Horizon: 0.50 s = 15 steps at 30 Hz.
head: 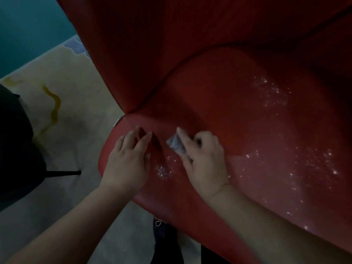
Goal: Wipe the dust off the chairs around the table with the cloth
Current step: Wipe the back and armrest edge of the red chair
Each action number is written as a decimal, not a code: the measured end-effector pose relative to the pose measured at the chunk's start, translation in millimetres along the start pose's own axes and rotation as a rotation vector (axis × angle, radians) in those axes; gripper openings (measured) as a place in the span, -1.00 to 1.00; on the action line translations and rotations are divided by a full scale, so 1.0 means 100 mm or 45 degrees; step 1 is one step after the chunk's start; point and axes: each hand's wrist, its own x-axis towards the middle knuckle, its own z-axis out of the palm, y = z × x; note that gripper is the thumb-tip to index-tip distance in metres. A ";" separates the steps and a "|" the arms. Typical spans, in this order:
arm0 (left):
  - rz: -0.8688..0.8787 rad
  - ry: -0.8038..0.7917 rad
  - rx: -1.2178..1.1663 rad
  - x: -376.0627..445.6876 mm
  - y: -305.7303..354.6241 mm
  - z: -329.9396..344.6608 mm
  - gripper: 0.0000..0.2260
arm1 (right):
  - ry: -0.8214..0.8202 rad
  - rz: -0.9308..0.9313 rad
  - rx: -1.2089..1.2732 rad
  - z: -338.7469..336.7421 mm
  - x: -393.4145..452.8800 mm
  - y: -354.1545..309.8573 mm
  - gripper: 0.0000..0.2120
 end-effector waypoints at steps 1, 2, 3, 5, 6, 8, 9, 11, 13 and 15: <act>-0.003 -0.008 0.006 -0.02 -0.01 0.01 -0.51 | -0.053 -0.045 -0.066 0.04 -0.06 -0.02 -0.42; -0.005 -0.016 0.009 -0.04 -0.01 0.02 -0.50 | -0.084 -0.091 -0.131 0.06 -0.08 0.01 -0.42; -0.002 -0.023 0.012 -0.06 -0.02 0.03 -0.49 | -0.085 -0.113 -0.177 0.06 -0.07 0.08 -0.42; 0.013 -0.025 0.023 -0.08 -0.04 0.05 -0.49 | -0.031 -0.021 -0.235 0.01 0.01 0.27 -0.42; 0.015 -0.026 0.027 -0.09 -0.06 0.05 -0.49 | 0.011 0.070 -0.257 -0.03 0.05 0.34 -0.43; 0.012 -0.023 0.039 -0.09 -0.09 0.03 -0.49 | 0.099 0.212 -0.270 -0.06 0.06 0.36 -0.43; 0.008 -0.020 0.042 -0.10 -0.11 0.02 -0.50 | 0.117 0.221 -0.250 -0.04 0.03 0.29 -0.43; -0.013 -0.018 0.024 -0.14 -0.14 0.01 -0.50 | 0.060 0.090 -0.207 0.04 -0.07 0.12 -0.39; -0.024 -0.028 0.018 -0.17 -0.16 0.01 -0.50 | -0.044 -0.074 -0.233 0.09 -0.13 0.07 -0.38; -0.005 -0.041 0.033 -0.18 -0.18 0.02 -0.49 | -0.058 -0.027 -0.277 0.07 -0.07 0.17 -0.40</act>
